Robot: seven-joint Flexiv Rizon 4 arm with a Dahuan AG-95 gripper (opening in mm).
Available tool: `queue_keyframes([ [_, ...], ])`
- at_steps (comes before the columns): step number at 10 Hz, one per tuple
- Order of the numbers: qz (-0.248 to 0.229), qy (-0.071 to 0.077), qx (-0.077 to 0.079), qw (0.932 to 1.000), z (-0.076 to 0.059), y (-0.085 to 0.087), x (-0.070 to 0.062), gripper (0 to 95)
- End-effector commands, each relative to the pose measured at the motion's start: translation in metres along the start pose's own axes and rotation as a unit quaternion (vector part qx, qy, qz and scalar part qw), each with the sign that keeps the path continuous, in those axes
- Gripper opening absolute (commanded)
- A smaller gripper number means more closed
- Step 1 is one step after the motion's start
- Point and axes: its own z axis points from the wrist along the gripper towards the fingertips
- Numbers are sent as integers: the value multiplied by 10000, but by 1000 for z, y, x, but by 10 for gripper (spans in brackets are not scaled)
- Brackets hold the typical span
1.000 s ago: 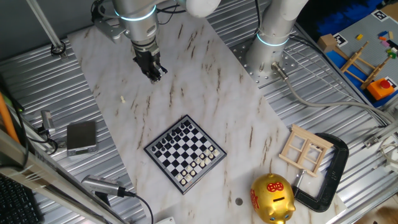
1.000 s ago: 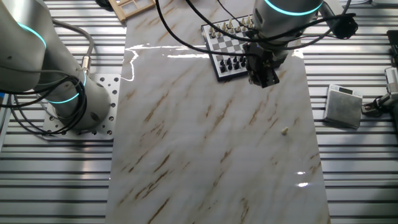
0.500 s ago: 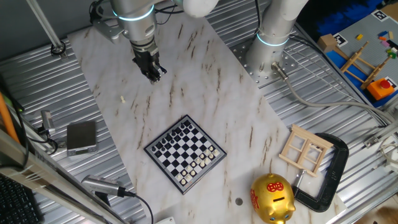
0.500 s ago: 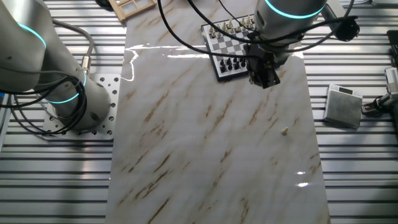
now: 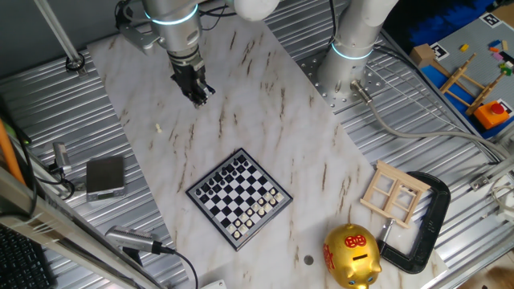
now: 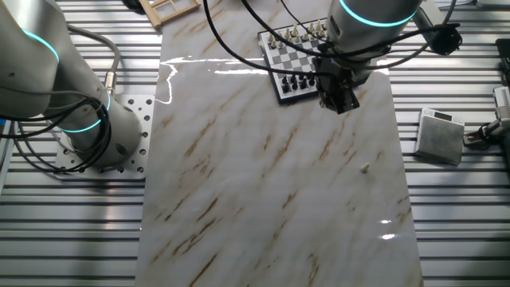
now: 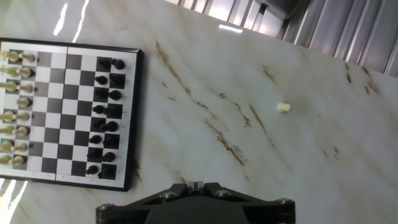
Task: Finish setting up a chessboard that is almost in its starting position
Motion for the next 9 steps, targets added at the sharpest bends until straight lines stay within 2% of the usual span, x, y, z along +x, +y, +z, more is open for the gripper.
queue_keyframes([
  [1,-47,-16,-8,10000,0,0,0,0],
  [3,-84,-14,-11,10000,0,-1,0,0],
  [5,-88,43,-21,9999,2,-12,-5,0],
  [7,-145,115,-58,9998,6,-39,-13,0],
  [9,-137,255,-59,9996,11,-69,-25,0],
])
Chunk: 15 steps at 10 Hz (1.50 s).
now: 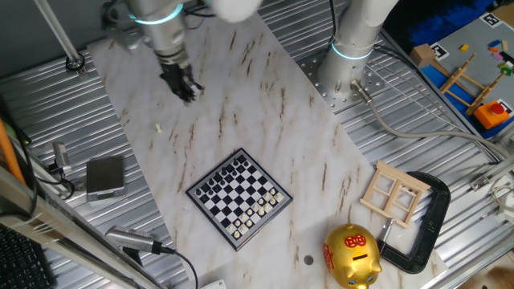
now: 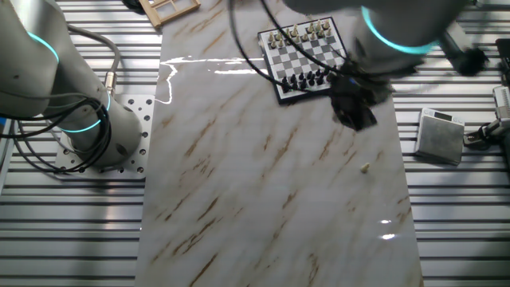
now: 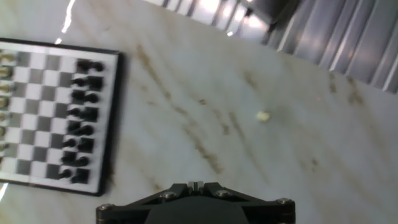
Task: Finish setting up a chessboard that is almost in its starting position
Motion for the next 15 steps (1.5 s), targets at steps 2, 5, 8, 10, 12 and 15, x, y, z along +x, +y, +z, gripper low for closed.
queue_keyframes([
  [2,-44,45,20,10000,4,-42,-16,0],
  [5,-112,32,8,9999,6,-60,-26,0],
  [8,-100,109,-9,9999,2,-67,-28,0],
  [10,-85,105,-3,9999,0,-67,-26,0],
  [12,-122,107,20,9999,0,-67,-25,0],
  [15,-194,100,19,9998,-6,-62,-19,0],
])
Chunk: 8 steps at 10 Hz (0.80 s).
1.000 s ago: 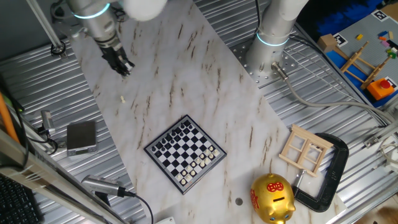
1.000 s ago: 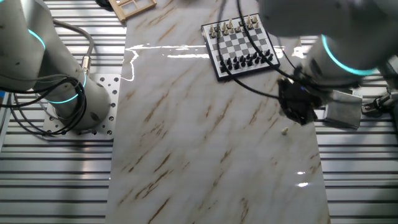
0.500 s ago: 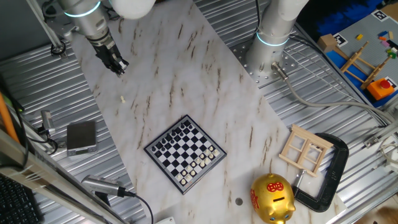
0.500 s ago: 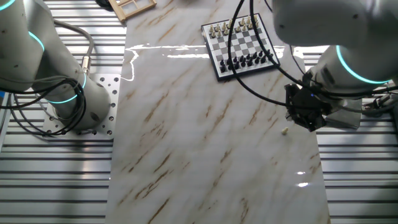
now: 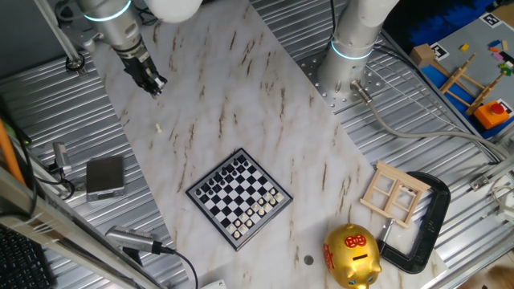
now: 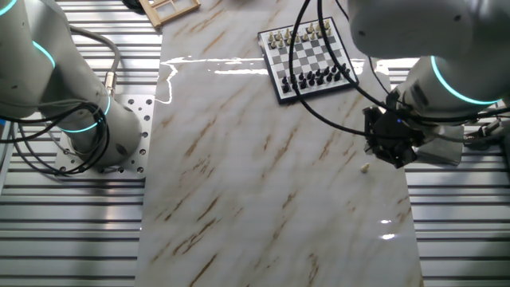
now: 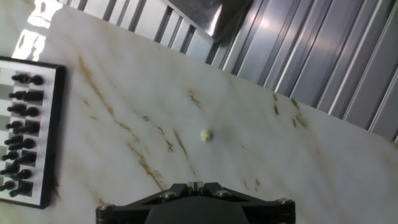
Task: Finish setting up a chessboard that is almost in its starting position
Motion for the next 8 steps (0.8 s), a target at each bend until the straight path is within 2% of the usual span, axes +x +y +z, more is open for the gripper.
queue_keyframes([
  [1,7,0,9,10000,-5,7,6,0],
  [6,54,-36,30,10000,-5,7,6,0],
  [8,98,17,92,9999,-5,7,6,0],
])
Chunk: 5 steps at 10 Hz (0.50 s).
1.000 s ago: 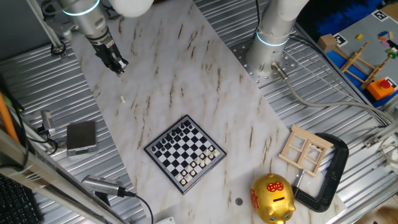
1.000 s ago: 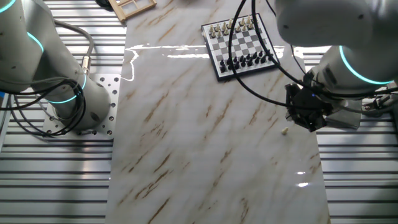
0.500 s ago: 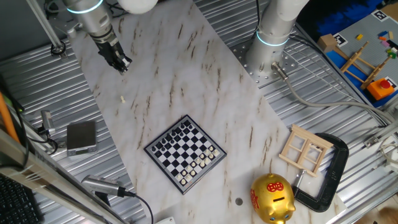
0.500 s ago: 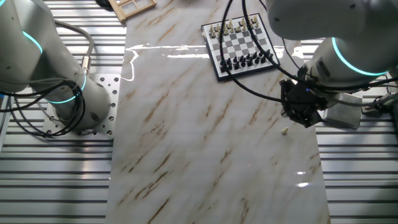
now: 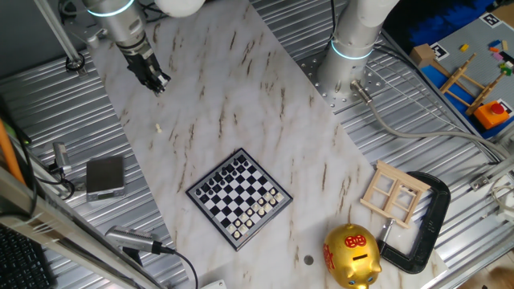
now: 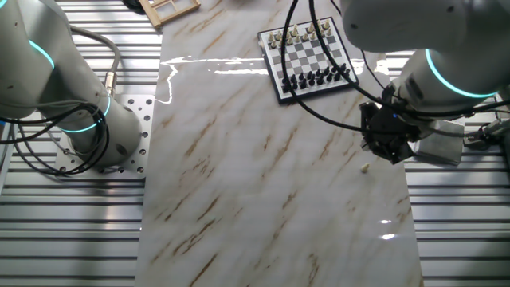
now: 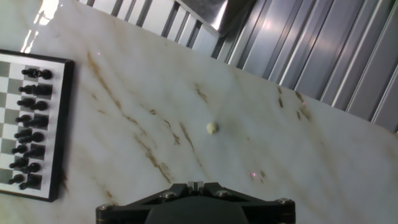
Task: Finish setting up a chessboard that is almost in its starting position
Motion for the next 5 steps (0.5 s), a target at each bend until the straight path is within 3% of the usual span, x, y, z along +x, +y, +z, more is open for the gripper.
queue_keyframes([
  [1,-6,28,72,10000,0,1,1,0],
  [5,-4,8,54,10000,2,1,-1,0],
])
